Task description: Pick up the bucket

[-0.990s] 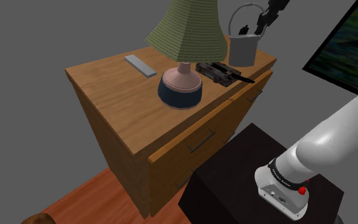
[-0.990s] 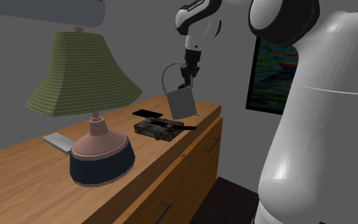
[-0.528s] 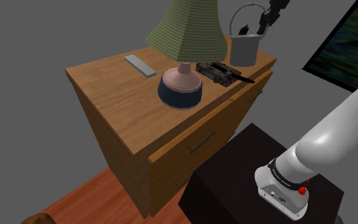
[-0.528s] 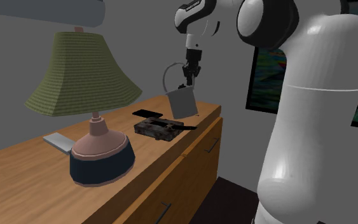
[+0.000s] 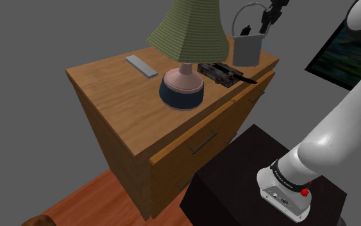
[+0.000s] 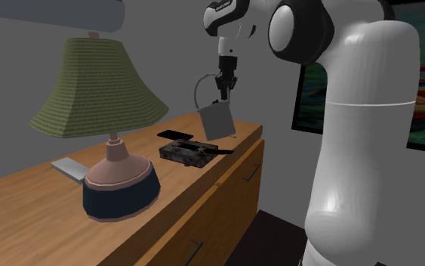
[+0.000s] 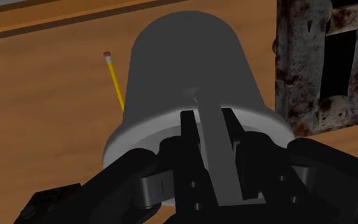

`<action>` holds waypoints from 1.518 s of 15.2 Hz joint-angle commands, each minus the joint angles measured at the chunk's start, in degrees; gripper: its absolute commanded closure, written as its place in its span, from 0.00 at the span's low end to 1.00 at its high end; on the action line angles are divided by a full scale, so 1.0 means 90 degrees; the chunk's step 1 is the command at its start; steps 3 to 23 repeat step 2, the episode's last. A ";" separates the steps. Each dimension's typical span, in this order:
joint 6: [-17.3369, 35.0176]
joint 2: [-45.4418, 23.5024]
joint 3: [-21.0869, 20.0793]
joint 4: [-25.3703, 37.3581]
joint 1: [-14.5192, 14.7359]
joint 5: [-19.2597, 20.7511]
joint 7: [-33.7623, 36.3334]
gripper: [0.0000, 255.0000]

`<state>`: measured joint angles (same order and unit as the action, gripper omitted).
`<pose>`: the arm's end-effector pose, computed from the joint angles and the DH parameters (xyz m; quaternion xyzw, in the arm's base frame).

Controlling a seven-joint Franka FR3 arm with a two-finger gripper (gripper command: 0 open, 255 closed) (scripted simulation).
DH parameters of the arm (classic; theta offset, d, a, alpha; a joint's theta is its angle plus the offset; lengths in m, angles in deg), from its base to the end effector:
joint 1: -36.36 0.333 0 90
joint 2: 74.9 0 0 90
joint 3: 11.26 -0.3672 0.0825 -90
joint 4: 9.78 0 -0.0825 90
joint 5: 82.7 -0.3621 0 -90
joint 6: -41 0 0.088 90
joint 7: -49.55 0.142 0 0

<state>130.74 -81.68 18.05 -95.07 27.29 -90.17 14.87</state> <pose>0.4681 -0.3237 0.6200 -0.9988 0.0317 -0.0113 0.0368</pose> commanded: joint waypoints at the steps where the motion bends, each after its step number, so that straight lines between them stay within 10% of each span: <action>1: -0.0140 -0.0052 0.0007 0.0171 -0.0018 -0.0022 -0.0004 1.00; 23: -0.0139 -0.0051 0.0007 0.0170 -0.0017 -0.0021 -0.0003 1.00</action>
